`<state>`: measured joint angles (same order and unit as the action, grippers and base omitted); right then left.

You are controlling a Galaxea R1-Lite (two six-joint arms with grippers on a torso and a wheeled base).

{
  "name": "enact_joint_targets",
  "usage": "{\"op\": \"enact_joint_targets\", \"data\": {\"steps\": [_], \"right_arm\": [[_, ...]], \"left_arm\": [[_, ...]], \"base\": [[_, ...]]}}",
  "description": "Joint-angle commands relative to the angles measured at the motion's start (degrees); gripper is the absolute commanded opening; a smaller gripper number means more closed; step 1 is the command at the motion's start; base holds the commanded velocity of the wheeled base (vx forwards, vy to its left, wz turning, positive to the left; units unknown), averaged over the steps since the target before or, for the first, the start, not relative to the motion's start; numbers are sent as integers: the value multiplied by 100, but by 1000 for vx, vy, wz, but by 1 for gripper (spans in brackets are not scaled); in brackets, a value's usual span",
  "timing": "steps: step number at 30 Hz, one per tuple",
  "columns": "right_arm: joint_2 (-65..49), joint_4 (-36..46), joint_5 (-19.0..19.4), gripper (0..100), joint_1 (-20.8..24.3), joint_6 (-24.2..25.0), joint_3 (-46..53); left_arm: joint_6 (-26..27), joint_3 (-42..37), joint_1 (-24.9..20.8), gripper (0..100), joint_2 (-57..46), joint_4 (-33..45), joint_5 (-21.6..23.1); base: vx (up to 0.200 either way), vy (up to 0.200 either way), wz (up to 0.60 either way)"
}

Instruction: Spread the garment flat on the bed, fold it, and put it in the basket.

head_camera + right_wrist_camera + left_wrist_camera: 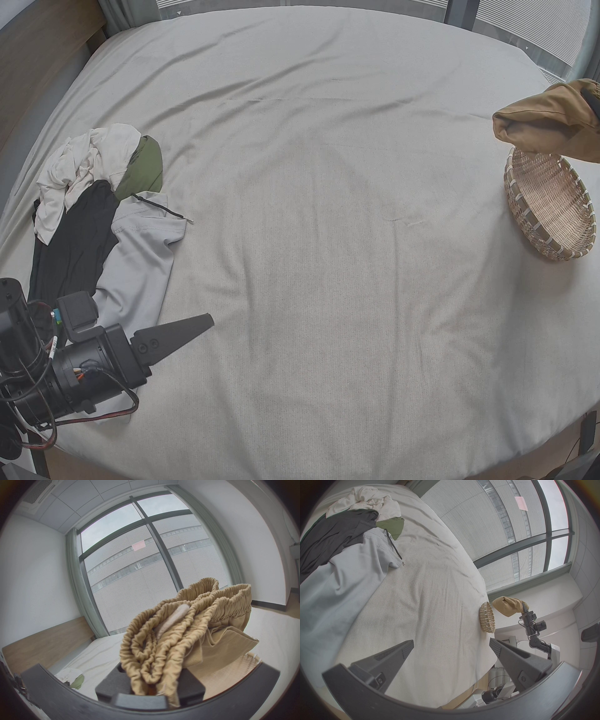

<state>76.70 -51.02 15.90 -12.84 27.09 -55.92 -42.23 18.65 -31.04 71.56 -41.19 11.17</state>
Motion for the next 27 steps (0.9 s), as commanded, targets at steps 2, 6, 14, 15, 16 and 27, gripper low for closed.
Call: {"op": "enact_joint_targets", "data": {"steps": [2, 6, 14, 15, 16, 27], "right_arm": [[767, 136, 19, 0, -448, -2, -613], [1075, 206, 19, 0, -544, -2, -912], [1400, 197, 28, 0, -703, -2, -965], [1418, 197, 28, 0, -720, -2, -965], [1453, 180, 36, 0, -755, -2, -947], [1602, 127, 529, 0, -1318, -2, -446]], "left_arm": [[-5, 24, -16, 100, 16, -3, 0], [-5, 16, -8, 100, 16, -3, 0], [-5, -2, -8, 100, 7, -20, 0], [-5, 7, -8, 100, 7, -20, 8], [-5, 7, -8, 100, 7, -20, 8], [-5, -81, -8, 100, -28, -38, 0]], "base": [[0, 0, 0], [0, 0, 0], [0, 0, 0], [0, 0, 0], [0, 0, 0], [0, 0, 0]]}}
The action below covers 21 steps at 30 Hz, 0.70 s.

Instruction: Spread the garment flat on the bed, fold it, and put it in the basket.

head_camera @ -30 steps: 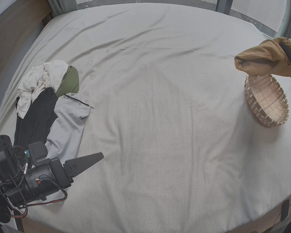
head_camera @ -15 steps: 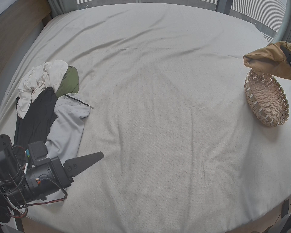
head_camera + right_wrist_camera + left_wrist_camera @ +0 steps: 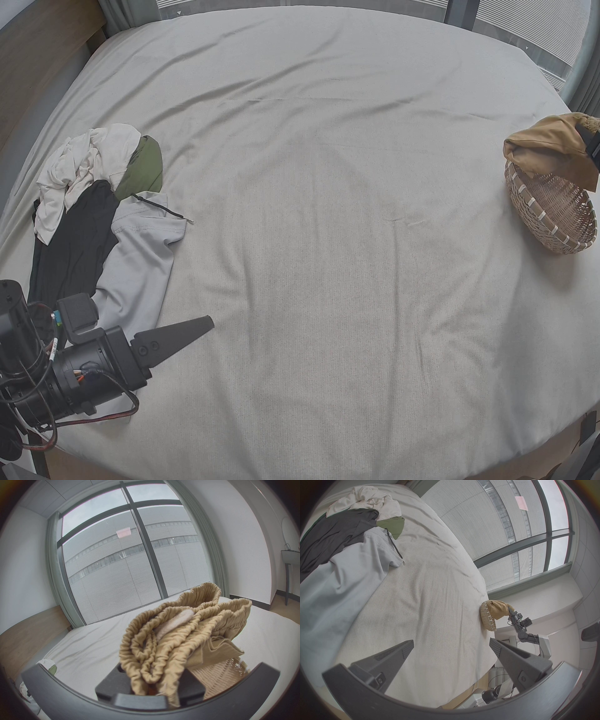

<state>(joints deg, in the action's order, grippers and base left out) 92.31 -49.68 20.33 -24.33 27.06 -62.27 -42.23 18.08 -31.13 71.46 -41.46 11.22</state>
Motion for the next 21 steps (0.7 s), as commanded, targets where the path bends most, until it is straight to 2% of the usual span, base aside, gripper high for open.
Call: {"op": "enact_joint_targets", "data": {"steps": [1, 2, 10, 13, 16, 21], "right_arm": [[42, -25, 129, 0, -221, 1, 259], [42, -104, 181, 100, -291, 1, 356], [-160, -438, 428, 100, -291, -34, 1208], [-705, -341, 568, 100, -212, -245, 1780], [-1048, -200, 612, 100, -10, -430, 2017], [-1734, 503, 603, 100, 508, -650, 2096]], "left_arm": [[-5, -15, 2, 100, -18, -29, 3], [-5, -24, 2, 100, -27, -55, -5], [4, -15, 2, 100, -9, -64, -5], [13, 11, -7, 100, -9, -64, -5], [22, 20, -7, 100, -9, -82, -5], [22, -24, -15, 100, -36, -161, -5]], "base": [[0, 0, 0], [0, 0, 0], [0, 0, 0], [0, 0, 0], [0, 0, 0], [0, 0, 0]]}}
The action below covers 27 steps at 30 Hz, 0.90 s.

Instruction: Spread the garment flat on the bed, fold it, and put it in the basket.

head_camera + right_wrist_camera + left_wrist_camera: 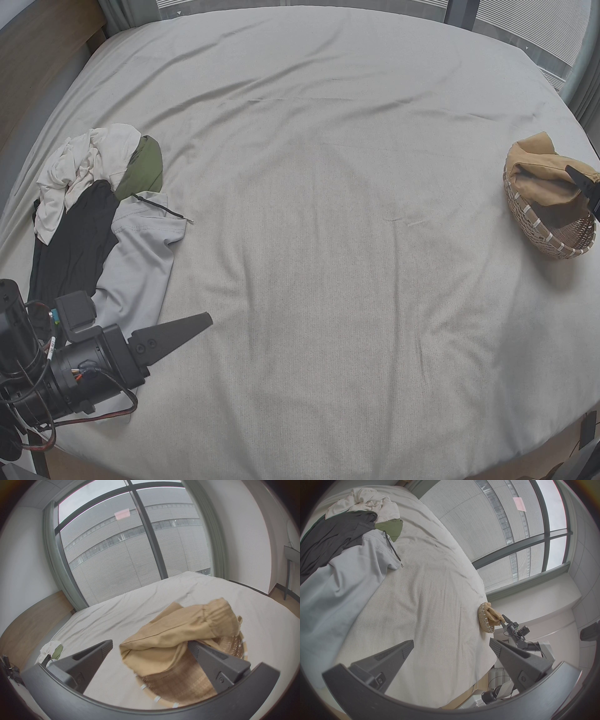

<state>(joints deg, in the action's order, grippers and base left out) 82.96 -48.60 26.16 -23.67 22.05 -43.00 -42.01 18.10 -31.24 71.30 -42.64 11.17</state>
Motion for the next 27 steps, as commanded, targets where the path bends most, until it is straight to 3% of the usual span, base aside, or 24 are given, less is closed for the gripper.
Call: {"op": "enact_joint_targets", "data": {"steps": [1, 7, 15, 27], "right_arm": [[-895, 519, 21, 100, 557, -175, 169], [-1528, 1169, -6, 100, 1313, -544, 503], [-2776, 1213, -199, 100, 2244, -834, 1900], [-5228, 1591, -173, 100, 2306, -878, 3790]], "left_arm": [[0, -35, -13, 100, -20, -42, 0], [-9, -88, -4, 100, -46, -69, 0], [26, -325, -13, 100, -697, -130, 0], [44, -1353, -13, 100, -2753, -51, 35]], "base": [[0, 0, 0], [0, 0, 0], [0, 0, 0], [0, 0, 0]]}}
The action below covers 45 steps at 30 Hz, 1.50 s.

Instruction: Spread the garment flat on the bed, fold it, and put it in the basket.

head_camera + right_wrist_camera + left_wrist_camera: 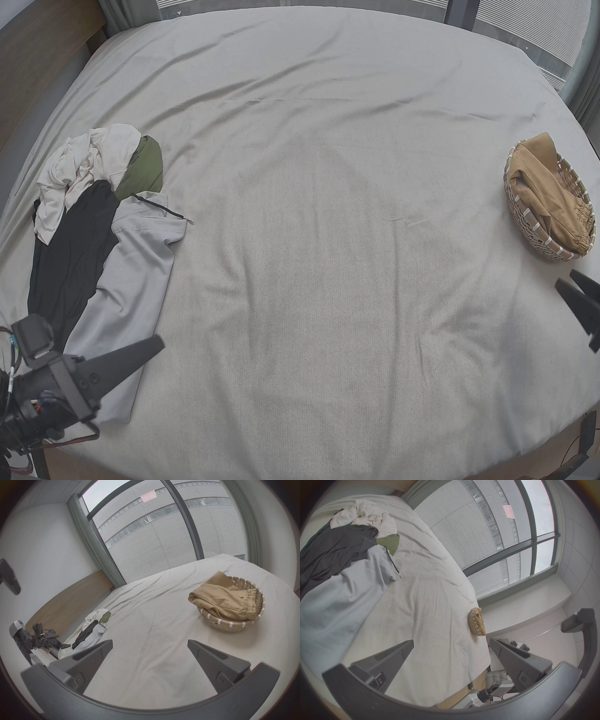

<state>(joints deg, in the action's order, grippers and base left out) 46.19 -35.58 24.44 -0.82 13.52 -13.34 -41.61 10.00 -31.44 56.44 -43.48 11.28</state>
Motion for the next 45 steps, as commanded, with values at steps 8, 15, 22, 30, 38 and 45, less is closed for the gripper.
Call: {"op": "enact_joint_targets", "data": {"steps": [8, 15, 22, 30, 38, 45], "right_arm": [[-4100, 2592, 34, 100, 20, 2, 1193], [-4584, 3128, -185, 100, 29, -95, 1334], [-4584, 3172, -1574, 100, 38, -1255, 1325], [-4584, 3339, -2471, 100, 29, -1580, 1334], [-4584, 3576, -2462, 100, 38, -1413, 1334], [-4593, 3576, -2453, 100, 47, -1405, 1334]], "left_arm": [[3, -1000, 191, 100, -2744, 631, 164], [83, -1000, 859, 100, -4071, 2010, 657], [373, -1000, 1588, 100, -5205, 2889, 815], [2491, -1000, 1843, 100, -5099, 3733, -451], [2658, -1000, 2608, 100, -5099, 3909, -750], [3282, -1000, 2608, 100, -5099, 3927, -864]], "base": [[0, 0, 0], [0, 0, 0], [0, 0, 0], [0, 0, 0], [0, 0, 0], [0, 0, 0]]}}
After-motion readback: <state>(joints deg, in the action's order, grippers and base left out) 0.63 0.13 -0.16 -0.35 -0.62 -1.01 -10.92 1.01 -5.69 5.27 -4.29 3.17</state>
